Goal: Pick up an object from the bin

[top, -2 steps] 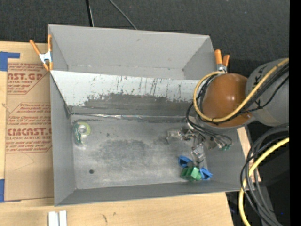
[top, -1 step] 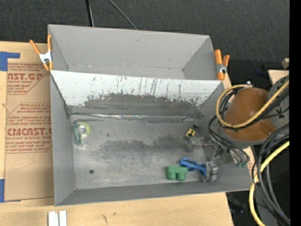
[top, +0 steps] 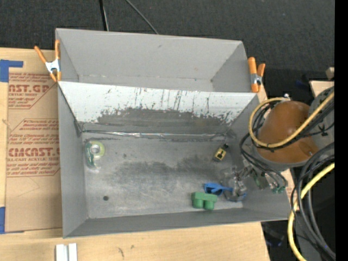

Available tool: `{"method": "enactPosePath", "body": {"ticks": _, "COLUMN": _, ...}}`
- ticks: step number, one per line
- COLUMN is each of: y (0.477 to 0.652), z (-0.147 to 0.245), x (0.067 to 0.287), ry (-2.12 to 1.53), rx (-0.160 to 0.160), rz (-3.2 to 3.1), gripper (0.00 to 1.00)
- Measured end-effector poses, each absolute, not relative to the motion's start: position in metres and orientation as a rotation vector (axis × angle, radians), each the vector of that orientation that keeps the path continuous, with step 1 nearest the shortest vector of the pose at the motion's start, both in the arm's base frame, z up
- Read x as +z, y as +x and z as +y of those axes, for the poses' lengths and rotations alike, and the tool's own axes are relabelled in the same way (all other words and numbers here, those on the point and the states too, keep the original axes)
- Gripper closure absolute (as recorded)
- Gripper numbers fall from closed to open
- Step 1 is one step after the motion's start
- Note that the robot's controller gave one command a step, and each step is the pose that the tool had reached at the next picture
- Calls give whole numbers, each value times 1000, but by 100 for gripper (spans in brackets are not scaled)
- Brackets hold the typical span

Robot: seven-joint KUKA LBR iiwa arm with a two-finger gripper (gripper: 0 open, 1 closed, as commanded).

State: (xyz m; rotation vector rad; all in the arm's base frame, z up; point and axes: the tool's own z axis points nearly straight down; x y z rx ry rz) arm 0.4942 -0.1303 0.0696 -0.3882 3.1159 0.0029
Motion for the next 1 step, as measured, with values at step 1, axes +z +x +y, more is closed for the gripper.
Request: {"method": "enactPosePath", "body": {"ticks": 1, "y": 509, "z": -71, "x": 243, "ry": -597, "rx": -3, "rz": 3074, "gripper": 100}}
